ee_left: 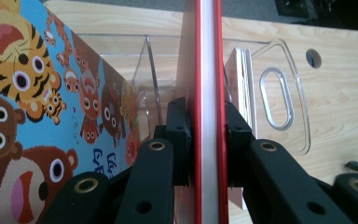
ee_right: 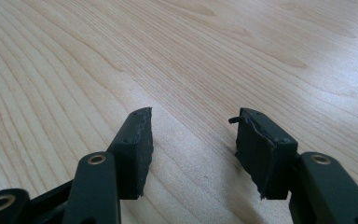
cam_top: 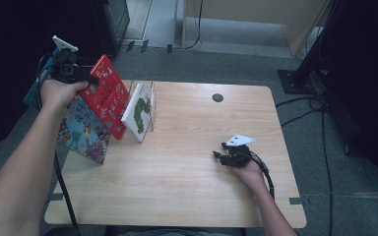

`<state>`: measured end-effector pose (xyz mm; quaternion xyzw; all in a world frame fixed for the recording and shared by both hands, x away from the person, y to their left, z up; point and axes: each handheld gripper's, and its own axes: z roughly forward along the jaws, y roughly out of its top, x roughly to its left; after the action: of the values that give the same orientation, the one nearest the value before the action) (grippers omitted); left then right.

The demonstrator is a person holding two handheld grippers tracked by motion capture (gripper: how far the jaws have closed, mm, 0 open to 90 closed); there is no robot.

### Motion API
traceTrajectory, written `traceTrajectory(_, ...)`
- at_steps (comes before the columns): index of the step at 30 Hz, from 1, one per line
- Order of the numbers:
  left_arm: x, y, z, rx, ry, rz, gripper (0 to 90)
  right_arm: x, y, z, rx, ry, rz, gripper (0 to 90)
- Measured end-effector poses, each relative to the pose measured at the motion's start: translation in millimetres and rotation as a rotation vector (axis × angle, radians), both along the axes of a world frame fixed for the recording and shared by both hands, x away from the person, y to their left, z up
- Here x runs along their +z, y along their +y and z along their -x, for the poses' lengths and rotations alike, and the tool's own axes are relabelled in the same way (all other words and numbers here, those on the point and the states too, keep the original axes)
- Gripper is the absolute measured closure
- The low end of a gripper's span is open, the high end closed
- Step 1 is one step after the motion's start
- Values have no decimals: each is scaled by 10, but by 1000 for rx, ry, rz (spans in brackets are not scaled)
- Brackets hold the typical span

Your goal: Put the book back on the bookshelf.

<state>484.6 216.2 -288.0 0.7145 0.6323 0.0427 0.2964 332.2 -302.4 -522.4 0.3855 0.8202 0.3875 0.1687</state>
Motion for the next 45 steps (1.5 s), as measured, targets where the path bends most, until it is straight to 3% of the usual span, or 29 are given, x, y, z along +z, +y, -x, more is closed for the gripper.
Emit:
traceTrajectory(5,15,19,10,8,0,26,739,0,-3,-3,-1,4,-3,458)
traceTrajectory(8,32,11,15,2,0,6,689,0,-5,-6,1,3,-2,457)
traceTrajectory(12,39,17,19,-8,4,13,636,0,-5,-6,0,4,-2,457)
traceTrajectory(18,61,45,16,-10,27,10,479,0,-13,-3,3,3,-1,454)
traceTrajectory(24,86,106,37,-7,36,17,457,-1,-14,-1,1,2,-2,454)
traceTrajectory(30,157,197,87,15,0,45,434,-3,-20,1,5,0,-3,453)
traceTrajectory(33,197,176,122,3,-3,2,427,-2,-20,5,3,2,-4,452)
traceTrajectory(35,212,169,139,-1,-2,-3,418,-1,-23,11,1,6,-4,450)
traceTrajectory(38,241,202,170,9,-20,12,409,-2,-31,16,4,4,-4,446)
traceTrajectory(45,285,205,248,-25,-30,42,413,-2,-35,18,7,5,-4,440)
